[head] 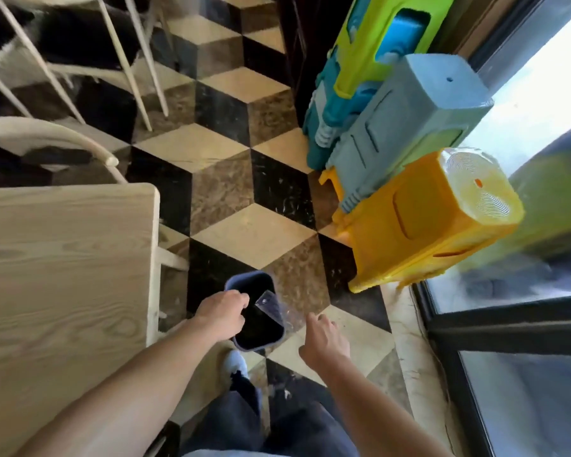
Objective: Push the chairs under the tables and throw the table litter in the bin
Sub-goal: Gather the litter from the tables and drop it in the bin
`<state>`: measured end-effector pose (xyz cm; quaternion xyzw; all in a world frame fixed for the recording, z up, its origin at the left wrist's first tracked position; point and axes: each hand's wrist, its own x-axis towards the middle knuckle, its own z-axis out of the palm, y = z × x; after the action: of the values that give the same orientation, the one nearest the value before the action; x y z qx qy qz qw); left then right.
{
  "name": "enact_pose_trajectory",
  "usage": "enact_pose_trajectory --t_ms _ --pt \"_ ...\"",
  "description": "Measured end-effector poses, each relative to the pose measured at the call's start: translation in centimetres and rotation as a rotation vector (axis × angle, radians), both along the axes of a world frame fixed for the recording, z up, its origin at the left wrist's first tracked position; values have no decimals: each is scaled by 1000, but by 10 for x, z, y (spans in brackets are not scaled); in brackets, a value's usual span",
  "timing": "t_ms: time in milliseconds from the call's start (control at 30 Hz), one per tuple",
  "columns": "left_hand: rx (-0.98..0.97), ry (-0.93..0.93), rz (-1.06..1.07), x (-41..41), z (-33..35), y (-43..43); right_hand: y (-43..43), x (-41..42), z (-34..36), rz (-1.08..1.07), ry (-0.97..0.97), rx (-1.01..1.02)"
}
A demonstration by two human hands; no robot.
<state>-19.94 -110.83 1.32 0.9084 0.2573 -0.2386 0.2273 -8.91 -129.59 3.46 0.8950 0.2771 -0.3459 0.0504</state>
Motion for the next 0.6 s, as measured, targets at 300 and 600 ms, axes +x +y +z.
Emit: enact_pose_trajectory --t_ms 300,600 --pt "-127 107 189 21 -99 18 58 20 -103 -124 187 -72" --pt "-109 248 465 56 -208 9 99 44 -232 -165 299 -171"
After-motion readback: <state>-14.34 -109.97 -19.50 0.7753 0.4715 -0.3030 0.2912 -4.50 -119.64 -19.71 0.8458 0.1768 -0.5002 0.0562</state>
